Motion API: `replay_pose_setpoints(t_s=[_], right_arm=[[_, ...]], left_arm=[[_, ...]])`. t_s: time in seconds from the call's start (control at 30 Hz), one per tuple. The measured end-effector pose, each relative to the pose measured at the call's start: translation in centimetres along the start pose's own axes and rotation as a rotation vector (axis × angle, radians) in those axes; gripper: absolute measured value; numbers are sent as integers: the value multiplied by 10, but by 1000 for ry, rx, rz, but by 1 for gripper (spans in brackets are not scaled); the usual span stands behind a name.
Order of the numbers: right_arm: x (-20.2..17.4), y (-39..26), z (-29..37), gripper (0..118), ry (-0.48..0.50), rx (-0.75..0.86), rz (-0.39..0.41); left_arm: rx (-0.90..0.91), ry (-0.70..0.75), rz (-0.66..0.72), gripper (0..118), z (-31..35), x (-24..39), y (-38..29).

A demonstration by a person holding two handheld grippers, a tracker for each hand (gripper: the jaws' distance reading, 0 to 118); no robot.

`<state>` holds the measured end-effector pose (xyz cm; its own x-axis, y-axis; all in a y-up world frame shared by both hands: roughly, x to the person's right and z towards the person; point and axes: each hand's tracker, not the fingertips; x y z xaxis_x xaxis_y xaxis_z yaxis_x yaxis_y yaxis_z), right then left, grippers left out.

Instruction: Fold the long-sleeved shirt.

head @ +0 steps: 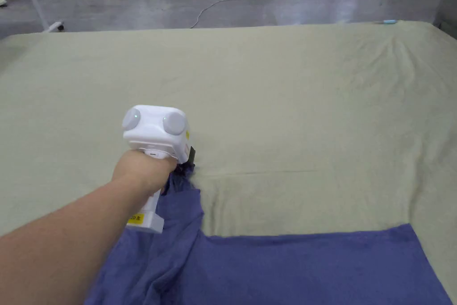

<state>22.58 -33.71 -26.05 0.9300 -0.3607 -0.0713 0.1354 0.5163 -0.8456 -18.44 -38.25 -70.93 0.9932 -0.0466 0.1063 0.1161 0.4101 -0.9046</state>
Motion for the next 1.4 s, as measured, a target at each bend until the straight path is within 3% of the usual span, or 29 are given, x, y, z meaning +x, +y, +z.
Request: replay_pose_setpoints(t_s=[0.1,0.33,0.5,0.77,0.97,1.03,1.13,1.17,1.27,1.33,1.37,1.4], right_arm=[[-11,-3,-4,0,19,-14,3],[-62,-10,30,0,86,28,147],[-91,-23,58,0,147,45,189],[-106,-51,80,0,187,26,191],[-104,-59,84,0,176,-11,128],[-102,-57,87,0,164,-10,103],[-97,-53,95,0,151,3,76],[-94,-52,98,0,150,9,69],[-87,-47,101,0,140,20,45],[-82,-45,96,0,134,17,19],[-81,-44,93,0,133,14,12],[-80,-43,87,0,129,10,3]], left_arm=[[69,24,-60,11,46,4,-12],[121,18,-123,11,164,14,-96],[117,10,-104,11,195,14,-173],[-23,-21,-41,11,162,21,-303],[55,-7,16,13,110,10,-310],[33,-33,41,24,113,3,-304],[67,-36,96,105,154,-12,-301],[136,-71,112,118,174,-15,-304],[276,-124,138,118,213,-26,-319],[196,-166,143,118,221,-30,-344],[140,-177,137,92,218,-30,-351],[68,-194,108,15,210,-31,-367]])
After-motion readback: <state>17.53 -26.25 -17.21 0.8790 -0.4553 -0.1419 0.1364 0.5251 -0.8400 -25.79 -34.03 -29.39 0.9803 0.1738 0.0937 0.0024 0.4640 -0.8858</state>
